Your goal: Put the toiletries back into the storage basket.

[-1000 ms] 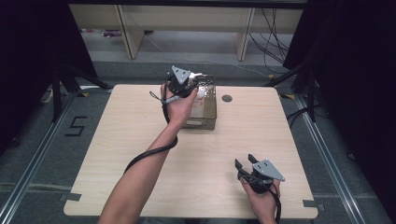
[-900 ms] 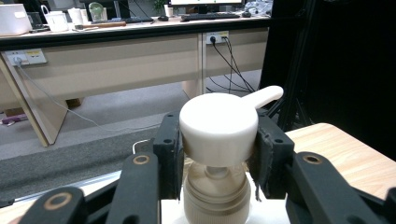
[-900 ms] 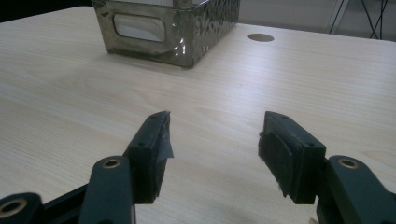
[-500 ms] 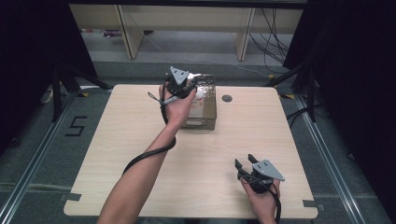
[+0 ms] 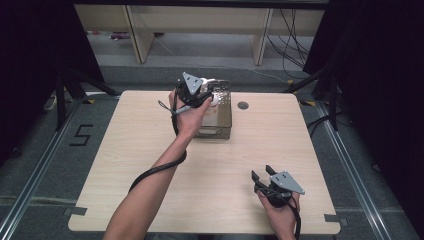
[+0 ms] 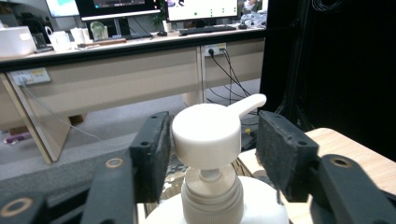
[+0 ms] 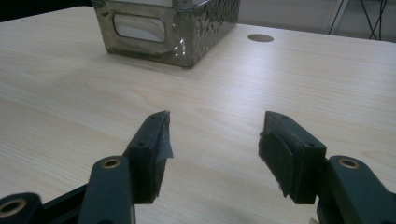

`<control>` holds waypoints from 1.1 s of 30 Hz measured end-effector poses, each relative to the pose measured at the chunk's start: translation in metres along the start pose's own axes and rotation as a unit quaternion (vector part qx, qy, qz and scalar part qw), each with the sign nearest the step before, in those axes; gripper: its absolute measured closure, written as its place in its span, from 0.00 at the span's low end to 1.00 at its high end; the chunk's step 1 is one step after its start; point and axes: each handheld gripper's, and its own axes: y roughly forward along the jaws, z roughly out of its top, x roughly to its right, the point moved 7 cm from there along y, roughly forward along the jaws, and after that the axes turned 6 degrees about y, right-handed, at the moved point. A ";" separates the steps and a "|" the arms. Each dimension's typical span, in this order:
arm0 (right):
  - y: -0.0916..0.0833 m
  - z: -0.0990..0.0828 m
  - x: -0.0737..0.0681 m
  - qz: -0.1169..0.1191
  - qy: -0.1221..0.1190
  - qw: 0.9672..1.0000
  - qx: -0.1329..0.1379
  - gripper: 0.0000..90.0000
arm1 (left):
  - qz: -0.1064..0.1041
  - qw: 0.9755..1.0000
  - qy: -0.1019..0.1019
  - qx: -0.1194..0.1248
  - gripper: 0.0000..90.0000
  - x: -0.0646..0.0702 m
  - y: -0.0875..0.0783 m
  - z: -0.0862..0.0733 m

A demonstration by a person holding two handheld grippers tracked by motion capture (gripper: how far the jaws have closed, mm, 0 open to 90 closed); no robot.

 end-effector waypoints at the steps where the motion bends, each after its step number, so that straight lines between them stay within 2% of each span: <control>1: 0.000 -0.001 -0.002 0.004 0.010 1.000 -0.004 0.48 | 0.001 1.000 0.002 0.000 0.47 -0.001 -0.001 0.000; 9: 0.000 -0.001 -0.002 0.005 0.012 1.000 -0.006 0.48 | 0.003 1.000 -0.008 -0.001 0.42 -0.007 -0.011 0.000; 12: 0.002 -0.001 -0.002 0.009 0.011 1.000 -0.001 0.47 | -0.010 1.000 -0.014 -0.002 0.41 -0.007 -0.019 0.000; 16: 0.000 -0.001 -0.001 0.005 0.008 1.000 -0.006 0.47 | -0.015 1.000 -0.018 -0.004 0.40 -0.007 -0.025 -0.002; 23: 0.000 -0.001 -0.001 0.004 0.010 1.000 -0.006 0.47 | -0.025 0.999 -0.019 -0.013 0.40 -0.011 -0.041 -0.012; 29: 0.002 0.000 -0.002 0.008 0.010 1.000 0.001 0.47 | -0.035 0.999 -0.009 -0.018 0.39 -0.014 -0.058 -0.024; 33: 0.000 -0.001 -0.002 0.004 0.012 1.000 -0.007 0.47 | -0.039 0.999 -0.009 -0.021 0.38 -0.018 -0.069 -0.034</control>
